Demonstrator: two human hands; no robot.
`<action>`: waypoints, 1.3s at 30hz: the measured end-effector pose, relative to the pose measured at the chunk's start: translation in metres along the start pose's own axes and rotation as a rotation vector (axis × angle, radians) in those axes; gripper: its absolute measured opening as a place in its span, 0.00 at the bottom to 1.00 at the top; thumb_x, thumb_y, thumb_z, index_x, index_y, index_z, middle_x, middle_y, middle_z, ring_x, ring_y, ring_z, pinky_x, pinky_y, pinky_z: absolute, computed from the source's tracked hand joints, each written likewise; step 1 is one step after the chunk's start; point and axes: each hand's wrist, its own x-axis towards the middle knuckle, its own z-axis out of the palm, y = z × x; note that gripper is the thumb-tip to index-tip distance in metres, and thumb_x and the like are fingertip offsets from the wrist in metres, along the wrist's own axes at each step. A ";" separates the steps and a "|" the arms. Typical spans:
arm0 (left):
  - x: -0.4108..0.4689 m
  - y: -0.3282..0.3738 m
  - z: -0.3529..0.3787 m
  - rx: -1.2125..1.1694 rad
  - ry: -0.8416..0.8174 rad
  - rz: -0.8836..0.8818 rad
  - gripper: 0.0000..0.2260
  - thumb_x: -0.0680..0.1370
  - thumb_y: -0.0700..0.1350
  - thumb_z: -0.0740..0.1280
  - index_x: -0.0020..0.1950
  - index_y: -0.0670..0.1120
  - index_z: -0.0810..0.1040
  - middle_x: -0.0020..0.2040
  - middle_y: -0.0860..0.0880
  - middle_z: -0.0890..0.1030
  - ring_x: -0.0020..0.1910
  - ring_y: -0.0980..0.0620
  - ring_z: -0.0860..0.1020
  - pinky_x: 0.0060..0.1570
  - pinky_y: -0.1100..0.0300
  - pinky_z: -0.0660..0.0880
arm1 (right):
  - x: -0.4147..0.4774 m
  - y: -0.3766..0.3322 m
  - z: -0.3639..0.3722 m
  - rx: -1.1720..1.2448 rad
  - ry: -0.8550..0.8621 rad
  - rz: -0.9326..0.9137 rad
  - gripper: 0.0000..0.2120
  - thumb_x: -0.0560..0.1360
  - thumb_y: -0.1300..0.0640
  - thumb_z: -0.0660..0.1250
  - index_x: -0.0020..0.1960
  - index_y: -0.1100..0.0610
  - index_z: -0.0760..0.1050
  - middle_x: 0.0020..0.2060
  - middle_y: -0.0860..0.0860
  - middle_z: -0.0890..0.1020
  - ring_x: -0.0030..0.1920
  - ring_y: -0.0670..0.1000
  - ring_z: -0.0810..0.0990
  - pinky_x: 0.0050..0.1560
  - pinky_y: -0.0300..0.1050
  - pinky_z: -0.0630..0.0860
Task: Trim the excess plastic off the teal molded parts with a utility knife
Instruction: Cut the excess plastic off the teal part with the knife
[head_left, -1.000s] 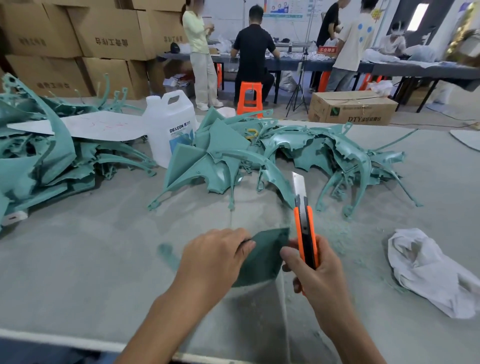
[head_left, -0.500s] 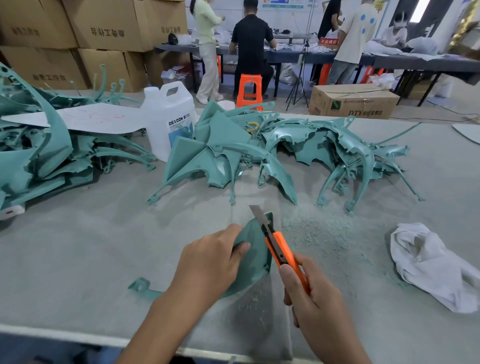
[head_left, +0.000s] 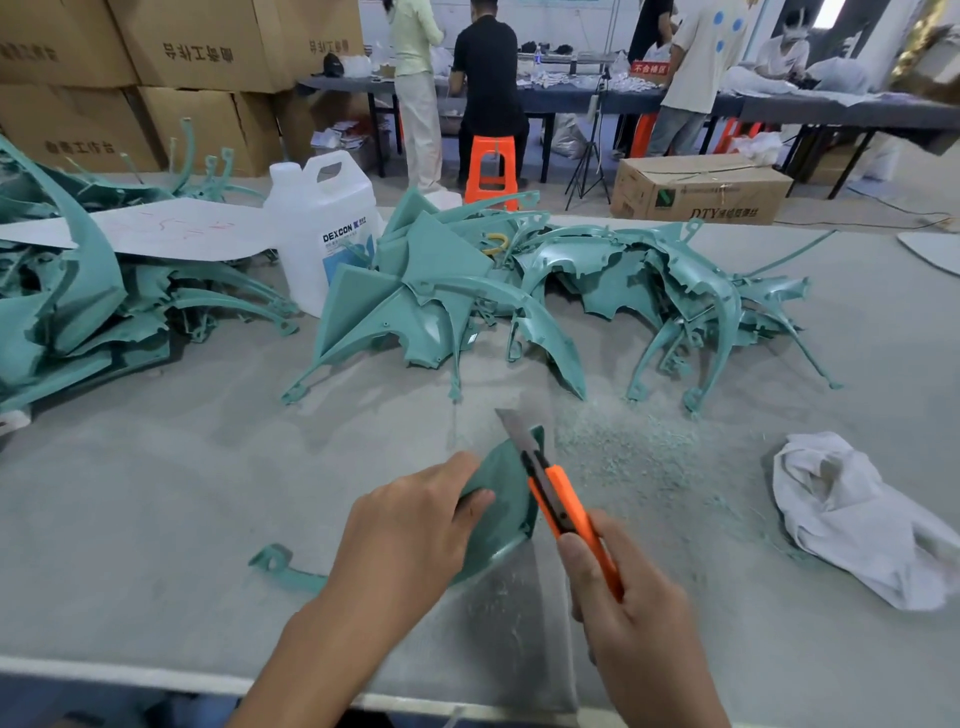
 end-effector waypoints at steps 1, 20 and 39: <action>-0.001 -0.001 0.000 0.005 -0.006 -0.009 0.09 0.81 0.58 0.60 0.54 0.53 0.71 0.41 0.53 0.81 0.39 0.44 0.78 0.35 0.56 0.63 | 0.002 0.001 0.001 0.015 0.016 0.011 0.21 0.74 0.29 0.54 0.57 0.39 0.74 0.30 0.50 0.80 0.25 0.48 0.76 0.32 0.53 0.79; 0.011 0.009 -0.010 -0.004 0.025 -0.074 0.10 0.80 0.60 0.61 0.52 0.54 0.72 0.37 0.54 0.78 0.38 0.46 0.75 0.35 0.54 0.68 | 0.006 -0.002 -0.003 0.261 -0.010 0.183 0.05 0.79 0.43 0.62 0.49 0.39 0.76 0.29 0.52 0.80 0.23 0.51 0.77 0.22 0.44 0.71; 0.000 0.037 -0.024 -0.039 0.153 0.012 0.08 0.80 0.43 0.66 0.58 0.45 0.79 0.24 0.58 0.59 0.23 0.48 0.62 0.27 0.59 0.62 | -0.002 -0.022 0.036 0.883 -0.053 0.536 0.10 0.84 0.57 0.59 0.50 0.62 0.72 0.30 0.54 0.76 0.22 0.54 0.71 0.20 0.41 0.68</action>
